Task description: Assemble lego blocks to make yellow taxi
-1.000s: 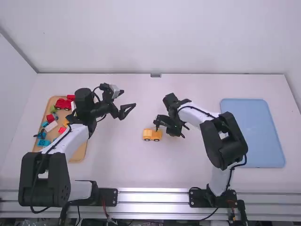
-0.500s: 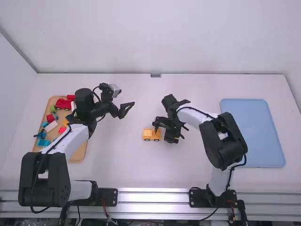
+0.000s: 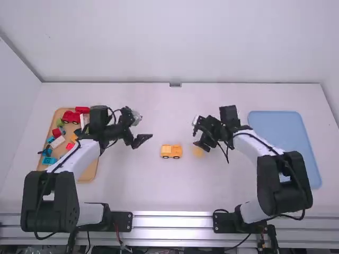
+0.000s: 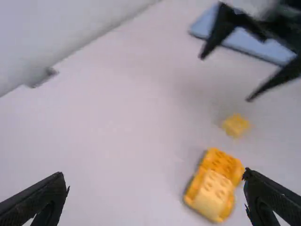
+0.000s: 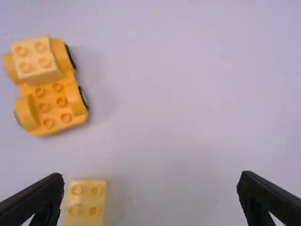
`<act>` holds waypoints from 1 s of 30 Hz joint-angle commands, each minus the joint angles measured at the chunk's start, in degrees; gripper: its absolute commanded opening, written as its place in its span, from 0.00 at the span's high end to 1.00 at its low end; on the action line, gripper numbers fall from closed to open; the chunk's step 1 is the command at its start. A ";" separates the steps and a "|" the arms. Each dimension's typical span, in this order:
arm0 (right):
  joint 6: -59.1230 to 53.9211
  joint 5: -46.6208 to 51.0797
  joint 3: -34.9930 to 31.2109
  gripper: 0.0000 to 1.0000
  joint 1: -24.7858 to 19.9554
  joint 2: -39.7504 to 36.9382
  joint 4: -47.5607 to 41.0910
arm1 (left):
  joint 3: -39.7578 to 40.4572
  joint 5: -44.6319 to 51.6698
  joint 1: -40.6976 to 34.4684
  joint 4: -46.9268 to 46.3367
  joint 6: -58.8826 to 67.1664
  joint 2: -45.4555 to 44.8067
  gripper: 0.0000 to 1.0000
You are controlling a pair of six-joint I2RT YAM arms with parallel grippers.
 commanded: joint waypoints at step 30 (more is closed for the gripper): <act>-1.31 -30.97 -15.63 0.37 -12.13 23.02 39.26 | -0.02 20.20 -2.40 19.80 11.23 19.85 0.01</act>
